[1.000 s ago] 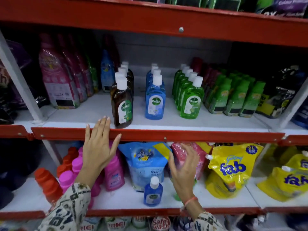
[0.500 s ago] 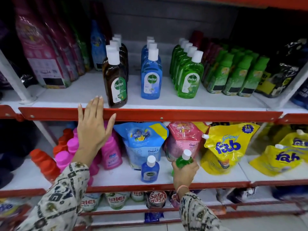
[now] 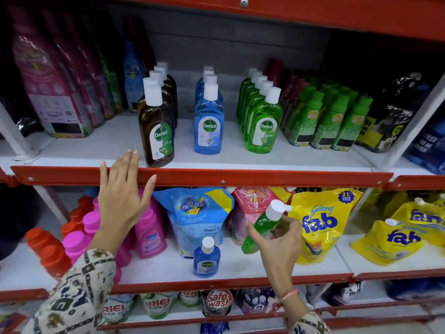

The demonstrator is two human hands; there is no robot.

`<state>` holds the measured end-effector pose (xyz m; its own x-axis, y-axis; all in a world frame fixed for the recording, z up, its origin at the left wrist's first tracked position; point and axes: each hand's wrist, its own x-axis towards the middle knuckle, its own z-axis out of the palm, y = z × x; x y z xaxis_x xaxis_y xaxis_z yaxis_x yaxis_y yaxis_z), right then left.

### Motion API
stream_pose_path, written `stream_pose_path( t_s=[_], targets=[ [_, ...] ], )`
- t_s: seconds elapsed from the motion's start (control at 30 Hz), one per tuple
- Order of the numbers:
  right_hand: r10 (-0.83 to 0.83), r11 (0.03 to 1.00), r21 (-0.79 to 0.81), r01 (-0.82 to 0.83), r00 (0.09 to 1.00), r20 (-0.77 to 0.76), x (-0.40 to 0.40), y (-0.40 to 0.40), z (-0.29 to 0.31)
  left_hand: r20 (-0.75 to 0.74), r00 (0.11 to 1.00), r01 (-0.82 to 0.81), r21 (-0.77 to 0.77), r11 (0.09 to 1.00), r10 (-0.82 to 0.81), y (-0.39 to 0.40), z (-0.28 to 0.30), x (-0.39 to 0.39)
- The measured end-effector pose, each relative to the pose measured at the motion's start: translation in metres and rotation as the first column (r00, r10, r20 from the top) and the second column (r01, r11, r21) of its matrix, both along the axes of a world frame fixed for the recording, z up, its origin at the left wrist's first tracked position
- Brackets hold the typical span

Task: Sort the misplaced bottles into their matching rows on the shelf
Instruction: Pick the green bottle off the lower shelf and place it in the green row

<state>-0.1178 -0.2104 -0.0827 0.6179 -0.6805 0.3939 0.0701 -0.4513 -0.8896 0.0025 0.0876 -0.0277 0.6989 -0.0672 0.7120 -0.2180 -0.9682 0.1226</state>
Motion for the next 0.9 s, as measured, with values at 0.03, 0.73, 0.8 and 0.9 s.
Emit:
stream_pose_path(
  t_s=[0.03, 0.73, 0.8, 0.9],
  targets=[
    [0.015, 1.000, 0.002, -0.015, 0.999, 0.030, -0.002, 0.000, 0.014, -0.005, 1.000, -0.001, -0.002, 1.000, 0.001, 0.000, 0.000, 0.000],
    [-0.016, 0.986, -0.161, 0.034, 0.994, 0.111, 0.136, -0.030, 0.159, -0.054, 0.999, -0.005, -0.032, 0.999, 0.003, -0.002, 0.000, 0.000],
    [-0.033, 0.985, -0.164, 0.048, 0.995, 0.093, 0.144, -0.035, 0.155, -0.057, 0.998, -0.005, -0.028, 1.000, 0.004, -0.002, 0.000, 0.001],
    [-0.044, 0.981, -0.185, 0.059, 0.995, 0.084, 0.151, -0.038, 0.153, -0.075, 0.997, -0.007, -0.027, 1.000, 0.005, -0.002, 0.000, 0.001]
  ],
)
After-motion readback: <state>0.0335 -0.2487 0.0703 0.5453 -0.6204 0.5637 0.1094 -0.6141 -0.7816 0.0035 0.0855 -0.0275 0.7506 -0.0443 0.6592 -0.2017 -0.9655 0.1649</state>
